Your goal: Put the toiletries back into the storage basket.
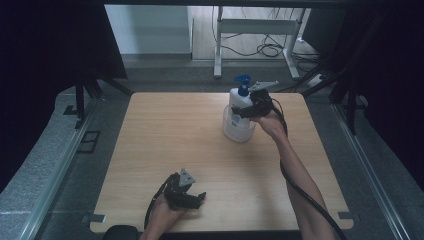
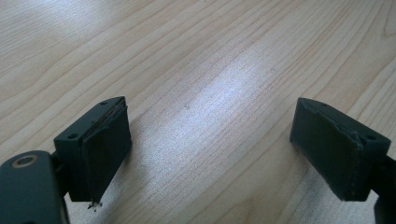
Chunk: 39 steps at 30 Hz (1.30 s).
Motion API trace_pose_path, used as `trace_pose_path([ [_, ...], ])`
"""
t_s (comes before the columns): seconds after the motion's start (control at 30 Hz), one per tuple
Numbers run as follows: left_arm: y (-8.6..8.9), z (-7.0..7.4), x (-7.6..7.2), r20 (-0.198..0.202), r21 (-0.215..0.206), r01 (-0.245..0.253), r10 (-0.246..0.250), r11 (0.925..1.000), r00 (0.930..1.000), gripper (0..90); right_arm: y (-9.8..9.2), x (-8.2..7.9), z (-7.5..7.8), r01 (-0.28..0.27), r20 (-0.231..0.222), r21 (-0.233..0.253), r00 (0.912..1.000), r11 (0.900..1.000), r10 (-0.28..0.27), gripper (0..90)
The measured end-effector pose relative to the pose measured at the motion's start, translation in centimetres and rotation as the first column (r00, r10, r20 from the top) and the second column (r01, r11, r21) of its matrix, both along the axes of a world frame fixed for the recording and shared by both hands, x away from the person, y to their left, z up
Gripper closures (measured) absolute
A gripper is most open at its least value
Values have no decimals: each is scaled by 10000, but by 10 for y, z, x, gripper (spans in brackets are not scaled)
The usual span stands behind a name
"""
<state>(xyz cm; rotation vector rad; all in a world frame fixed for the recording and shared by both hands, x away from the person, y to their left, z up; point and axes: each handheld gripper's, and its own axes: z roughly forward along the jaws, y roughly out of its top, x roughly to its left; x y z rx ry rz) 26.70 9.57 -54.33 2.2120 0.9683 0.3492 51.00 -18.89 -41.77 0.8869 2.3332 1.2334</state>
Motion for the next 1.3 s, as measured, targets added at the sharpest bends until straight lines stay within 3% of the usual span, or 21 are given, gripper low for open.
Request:
trace_pose_path([
  [0.4,0,0,0,-11,8,-2,2,10000,10000,117,-5,-7,13,84,190,361,9998,9993,-91,121],
  [0.77,0,0,0,-1,0,-2,2,10000,10000,117,-3,-17,24,39,165,153,9999,9999,-41,38],
  [1.3,0,0,0,-2,0,-4,4,10000,10000,117,-5,-34,33,-20,335,-91,9994,10000,23,17],
])
